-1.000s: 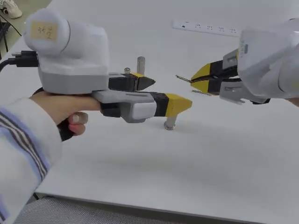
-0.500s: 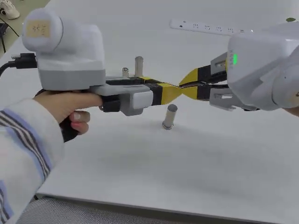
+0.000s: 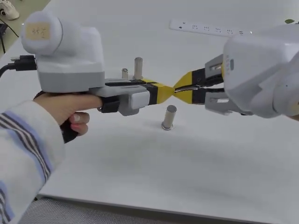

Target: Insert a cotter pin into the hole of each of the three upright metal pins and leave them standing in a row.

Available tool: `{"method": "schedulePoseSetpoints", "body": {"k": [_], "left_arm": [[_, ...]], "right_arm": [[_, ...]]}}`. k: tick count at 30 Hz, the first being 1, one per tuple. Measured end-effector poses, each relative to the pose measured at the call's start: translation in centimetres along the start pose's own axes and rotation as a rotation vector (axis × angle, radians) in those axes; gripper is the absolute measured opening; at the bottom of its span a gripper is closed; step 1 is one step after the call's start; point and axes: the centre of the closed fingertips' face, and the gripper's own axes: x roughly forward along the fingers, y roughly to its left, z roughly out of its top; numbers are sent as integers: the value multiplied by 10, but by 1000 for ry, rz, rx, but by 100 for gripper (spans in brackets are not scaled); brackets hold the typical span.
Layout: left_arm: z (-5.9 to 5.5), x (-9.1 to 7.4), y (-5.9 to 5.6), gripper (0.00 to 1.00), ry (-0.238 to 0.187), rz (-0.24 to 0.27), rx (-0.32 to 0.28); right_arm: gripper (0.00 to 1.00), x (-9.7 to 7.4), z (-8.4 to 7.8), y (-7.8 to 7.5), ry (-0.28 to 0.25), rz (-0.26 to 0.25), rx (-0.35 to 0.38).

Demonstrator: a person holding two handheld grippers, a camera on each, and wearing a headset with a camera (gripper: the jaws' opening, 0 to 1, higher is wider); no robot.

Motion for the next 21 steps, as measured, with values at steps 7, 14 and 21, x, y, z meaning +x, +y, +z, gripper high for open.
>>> {"method": "schedulePoseSetpoints", "body": {"k": [7, 14, 21], "left_arm": [[0, -1, 0, 0, -1, 4, 6], [-3, -2, -2, 0, 9, -2, 15], [-5, -3, -5, 0, 20, -11, -17]], "right_arm": [[0, -1, 3, -2, -8, -7, -5], [0, 0, 3, 1, -5, -7, -12], [0, 0, 5, 3, -13, -6, -17]]}}
